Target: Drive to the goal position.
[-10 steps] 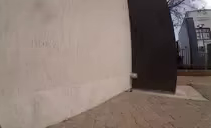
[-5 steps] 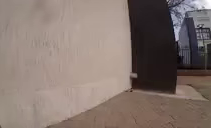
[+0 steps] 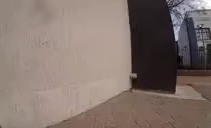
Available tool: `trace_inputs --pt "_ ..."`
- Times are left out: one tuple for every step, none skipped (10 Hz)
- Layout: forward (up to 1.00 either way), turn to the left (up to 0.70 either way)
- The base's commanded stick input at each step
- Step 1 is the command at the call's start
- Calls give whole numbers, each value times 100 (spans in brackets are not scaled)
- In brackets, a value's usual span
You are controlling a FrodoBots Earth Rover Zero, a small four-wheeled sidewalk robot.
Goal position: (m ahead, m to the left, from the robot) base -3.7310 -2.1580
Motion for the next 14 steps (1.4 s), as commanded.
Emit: trace_inputs --pt "0 -45" --pt "0 -45" --pt "0 -45" --pt "0 -45" --pt "0 -45" --pt "0 -45" --pt "0 -45" --pt "0 -45" --pt "0 -45" --pt "0 -45" --pt "0 -45" --pt "0 -45" --pt "0 -45" --pt "0 -45"
